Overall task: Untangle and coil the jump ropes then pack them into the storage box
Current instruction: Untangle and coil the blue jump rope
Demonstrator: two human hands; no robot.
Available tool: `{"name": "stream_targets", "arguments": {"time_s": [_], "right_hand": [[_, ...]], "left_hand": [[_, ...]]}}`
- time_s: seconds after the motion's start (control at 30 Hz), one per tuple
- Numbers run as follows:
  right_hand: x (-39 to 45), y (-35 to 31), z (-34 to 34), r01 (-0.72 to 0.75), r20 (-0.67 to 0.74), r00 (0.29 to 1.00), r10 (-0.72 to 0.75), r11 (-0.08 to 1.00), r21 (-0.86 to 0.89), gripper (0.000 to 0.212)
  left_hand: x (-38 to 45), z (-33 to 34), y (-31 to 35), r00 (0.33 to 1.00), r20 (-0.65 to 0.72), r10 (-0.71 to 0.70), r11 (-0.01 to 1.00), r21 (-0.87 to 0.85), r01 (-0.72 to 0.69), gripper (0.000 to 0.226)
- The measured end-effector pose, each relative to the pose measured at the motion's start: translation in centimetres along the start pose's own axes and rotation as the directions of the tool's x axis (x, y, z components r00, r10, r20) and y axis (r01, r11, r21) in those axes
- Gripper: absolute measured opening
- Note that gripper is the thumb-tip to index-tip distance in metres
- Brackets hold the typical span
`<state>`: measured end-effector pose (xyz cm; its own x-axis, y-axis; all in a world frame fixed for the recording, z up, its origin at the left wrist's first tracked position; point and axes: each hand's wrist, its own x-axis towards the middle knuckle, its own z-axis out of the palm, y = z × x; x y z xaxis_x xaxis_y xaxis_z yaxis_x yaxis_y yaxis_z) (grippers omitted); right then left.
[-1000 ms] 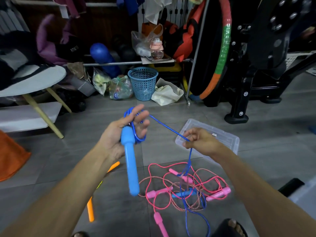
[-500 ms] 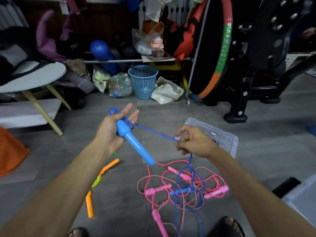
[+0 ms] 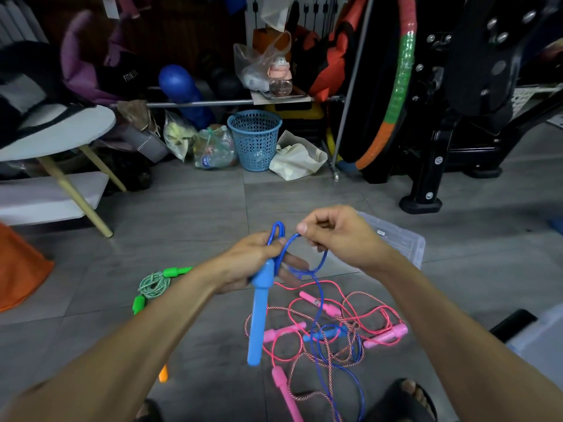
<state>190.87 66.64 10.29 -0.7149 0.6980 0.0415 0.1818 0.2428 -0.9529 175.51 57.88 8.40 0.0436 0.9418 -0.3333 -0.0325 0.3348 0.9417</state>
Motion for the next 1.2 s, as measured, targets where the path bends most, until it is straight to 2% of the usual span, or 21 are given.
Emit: {"name": "stream_targets", "arguments": {"time_s": [0.03, 0.07, 0.17, 0.23, 0.3, 0.37, 0.47, 0.53, 0.6, 0.67, 0.7, 0.77, 0.83, 0.9, 0.97, 1.0, 1.07, 1.13, 1.2], "right_hand": [[0.0, 0.0, -0.4, -0.004, -0.008, 1.0, 0.004, 0.999, 0.033, 0.01], [-0.1, 0.1, -0.8, -0.011, 0.001, 1.0, 0.011, 0.998, 0.064, 0.014], [-0.1, 0.5, -2.0, -0.01, 0.02, 1.0, 0.008, 0.994, 0.11, 0.037], [0.0, 0.8, -2.0, -0.008, -0.022, 1.0, 0.009, 0.998, 0.063, 0.029], [0.1, 1.3, -1.8, -0.029, -0.079, 0.996, 0.029, 1.0, 0.002, 0.017], [0.2, 2.2, -2.1, -0.07, -0.114, 0.991, 0.064, 0.996, -0.05, 0.01], [0.2, 3.9, -3.6, -0.154, -0.139, 0.981, 0.137, 0.981, -0.121, 0.004], [0.0, 4.9, -4.6, -0.195, -0.176, 0.971, 0.161, 0.961, -0.195, 0.006], [-0.1, 5.2, -5.2, -0.211, -0.229, 0.961, 0.156, 0.948, -0.239, 0.007], [0.0, 5.1, -5.4, -0.206, -0.286, 0.947, 0.15, 0.963, -0.175, 0.006], [0.1, 5.0, -5.4, -0.192, -0.3, 0.941, 0.155, 0.976, -0.098, 0.008], [0.2, 4.7, -5.1, -0.196, -0.318, 0.928, 0.193, 0.98, 0.022, 0.014], [0.3, 4.4, -4.7, -0.267, -0.291, 0.922, 0.254, 0.964, -0.003, 0.022], [0.1, 4.4, -4.1, -0.354, -0.213, 0.92, 0.328, 0.931, -0.095, 0.028], [-0.1, 4.6, -3.6, -0.405, -0.118, 0.913, 0.39, 0.898, -0.172, 0.025], [-0.2, 4.6, -3.4, -0.4, -0.069, 0.916, 0.394, 0.904, -0.148, 0.02], [-0.1, 4.3, -3.0, -0.35, -0.005, 0.936, 0.351, 0.935, 0.054, 0.008], [0.1, 3.6, -2.6, -0.29, -0.036, 0.951, 0.307, 0.926, 0.242, 0.006], [0.2, 3.5, -2.0, -0.282, -0.124, 0.943, 0.308, 0.94, 0.191, 0.012]], "left_hand": [[-0.1, 0.3, 0.1, 0.999, 0.031, -0.035, 0.999, 0.0, 0.035, 0.019], [-0.1, 0.3, 0.1, 0.998, 0.045, -0.053, 0.999, 0.001, 0.053, 0.019], [0.2, -0.1, 0.0, 0.995, 0.073, -0.075, 0.997, 0.001, 0.075, 0.032], [0.0, -0.2, 0.0, 0.986, 0.149, -0.071, 0.997, -0.013, 0.073, 0.037], [-0.2, -0.1, 0.3, 0.982, 0.186, -0.038, 0.994, -0.093, 0.057, 0.031], [-0.3, -0.4, 0.8, 0.987, 0.158, 0.038, 0.972, -0.236, 0.0, 0.024], [-0.4, -2.0, 1.6, 0.99, 0.03, 0.136, 0.906, -0.408, -0.112, 0.032], [-0.4, -3.4, 2.1, 0.991, -0.065, 0.117, 0.91, -0.393, -0.133, 0.031], [-0.5, -4.4, 1.9, 0.994, -0.101, 0.05, 0.958, -0.276, -0.076, 0.035], [-0.6, -4.9, 1.3, 0.997, -0.067, -0.026, 0.992, -0.125, 0.017, 0.042], [-0.6, -4.9, 1.1, 0.997, -0.048, -0.06, 0.995, -0.086, 0.056, 0.039], [-0.6, -4.6, 0.9, 0.995, -0.031, -0.093, 0.99, -0.109, 0.089, 0.03], [-0.5, -4.1, 1.1, 0.996, -0.031, -0.078, 0.973, -0.22, 0.07, 0.024], [-0.3, -4.1, 1.3, 0.999, -0.04, -0.023, 0.904, -0.427, 0.003, 0.018], [-0.2, -4.3, 1.5, 0.996, -0.08, 0.027, 0.757, -0.65, -0.073, 0.019], [-0.2, -4.5, 1.6, 0.992, -0.119, 0.038, 0.686, -0.719, -0.113, 0.02], [-0.1, -4.9, 1.7, 0.982, -0.186, 0.035, 0.59, -0.789, -0.171, 0.024], [-0.2, -5.2, 1.7, 0.978, -0.205, 0.037, 0.545, -0.816, -0.192, 0.035], [-0.4, -5.1, 1.8, 0.979, -0.199, 0.055, 0.54, -0.818, -0.196, 0.047]]}}
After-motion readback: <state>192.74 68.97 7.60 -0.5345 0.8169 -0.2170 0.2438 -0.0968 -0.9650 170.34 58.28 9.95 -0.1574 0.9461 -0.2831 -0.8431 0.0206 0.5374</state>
